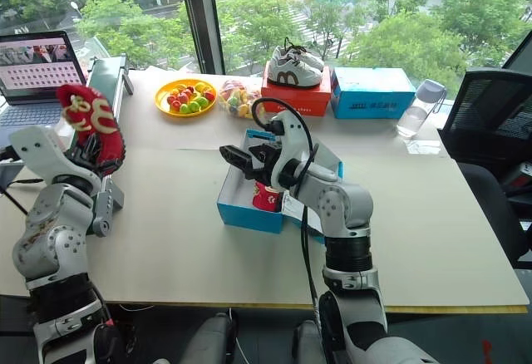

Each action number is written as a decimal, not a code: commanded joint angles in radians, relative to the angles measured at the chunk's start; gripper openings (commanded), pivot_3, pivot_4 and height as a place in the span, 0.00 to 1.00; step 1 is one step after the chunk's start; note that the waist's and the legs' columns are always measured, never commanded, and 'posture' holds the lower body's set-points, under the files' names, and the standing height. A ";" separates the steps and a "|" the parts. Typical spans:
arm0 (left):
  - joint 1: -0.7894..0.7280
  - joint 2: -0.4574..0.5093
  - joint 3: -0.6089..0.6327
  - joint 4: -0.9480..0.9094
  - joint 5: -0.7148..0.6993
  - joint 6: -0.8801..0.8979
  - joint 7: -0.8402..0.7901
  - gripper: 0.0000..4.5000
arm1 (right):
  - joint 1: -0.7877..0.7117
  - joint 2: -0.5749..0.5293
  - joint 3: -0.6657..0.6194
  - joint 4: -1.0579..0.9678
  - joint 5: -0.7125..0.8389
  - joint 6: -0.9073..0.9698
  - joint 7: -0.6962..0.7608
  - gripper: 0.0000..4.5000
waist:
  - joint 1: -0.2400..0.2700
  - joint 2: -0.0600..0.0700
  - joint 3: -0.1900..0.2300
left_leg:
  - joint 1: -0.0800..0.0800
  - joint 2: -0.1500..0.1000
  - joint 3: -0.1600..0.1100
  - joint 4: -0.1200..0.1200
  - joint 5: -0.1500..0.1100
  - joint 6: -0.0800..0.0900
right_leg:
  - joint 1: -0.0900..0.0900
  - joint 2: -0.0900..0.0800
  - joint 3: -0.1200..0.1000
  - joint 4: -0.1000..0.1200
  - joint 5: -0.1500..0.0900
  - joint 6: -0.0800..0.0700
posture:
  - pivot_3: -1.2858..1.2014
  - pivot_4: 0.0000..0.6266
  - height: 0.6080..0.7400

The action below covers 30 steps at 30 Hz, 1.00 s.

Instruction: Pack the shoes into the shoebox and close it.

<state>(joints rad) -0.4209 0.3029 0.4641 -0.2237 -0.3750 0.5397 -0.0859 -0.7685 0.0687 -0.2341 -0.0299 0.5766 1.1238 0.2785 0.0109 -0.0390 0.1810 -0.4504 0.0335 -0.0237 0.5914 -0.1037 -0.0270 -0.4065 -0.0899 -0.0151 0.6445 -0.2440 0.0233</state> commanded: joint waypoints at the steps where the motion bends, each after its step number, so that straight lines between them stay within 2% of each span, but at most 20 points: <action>1: 0.010 -0.065 -0.107 -0.139 -0.155 0.035 -0.107 0.11 | -0.055 0.035 -0.084 -0.005 0.089 0.081 -0.076 1.00 | -0.001 0.000 0.000 | -0.001 0.000 0.000 0.000 0.000 0.000 | -0.001 0.000 0.000 0.000 0.000 0.000 | 0.52 0.24 1.00; 7: 0.028 -0.173 -0.224 -0.269 -0.380 0.173 -0.133 0.11 | -0.074 0.050 -0.102 0.000 0.129 0.093 -0.132 1.00 | -0.010 0.000 0.000 | -0.004 0.000 0.000 0.003 0.000 0.001 | -0.002 0.001 0.000 0.000 0.001 0.001 | 0.52 0.24 1.00; 16: 0.041 -0.175 -0.301 -0.284 -0.438 0.215 -0.124 0.11 | -0.095 0.060 -0.122 -0.006 0.194 0.079 -0.191 1.00 | -0.030 0.001 0.000 | -0.003 0.001 0.000 0.003 0.000 0.002 | -0.002 0.002 0.002 0.001 0.000 0.001 | 0.52 0.24 1.00; 21: 0.034 -0.113 -0.259 -0.226 -0.376 0.173 -0.118 0.11 | -0.076 0.029 -0.121 0.008 0.187 0.061 -0.214 1.00 | -0.027 0.001 0.000 | -0.003 0.001 0.000 0.003 0.000 0.002 | -0.002 0.002 0.002 0.001 0.000 0.001 | 0.52 0.24 1.00; 26: 0.047 0.039 -0.241 -0.097 -0.208 0.096 -0.136 0.11 | -0.063 0.000 -0.102 0.005 0.172 0.054 -0.214 1.00 | -0.032 0.001 0.000 | -0.003 0.001 0.000 0.003 0.000 0.002 | -0.003 0.003 0.002 0.001 0.000 0.001 | 0.52 0.24 1.00; 30: 0.047 0.068 -0.273 -0.081 -0.180 0.065 -0.180 0.11 | -0.063 -0.001 -0.106 0.008 0.181 0.057 -0.220 1.00 | -0.025 0.002 0.001 | -0.005 0.001 0.000 0.002 0.000 0.002 | -0.005 0.003 0.002 0.000 0.000 0.001 | 0.52 0.24 1.00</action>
<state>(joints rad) -0.3586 0.3688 0.2154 -0.2664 -0.5603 0.6476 -0.2319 -0.8095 0.0629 -0.3396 0.0058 0.7296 1.2003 0.0574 -0.0137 -0.0374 0.1817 -0.4570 0.0347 -0.0239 0.5936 -0.1040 -0.0253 -0.4125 -0.0870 -0.0134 0.6442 -0.2437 0.0243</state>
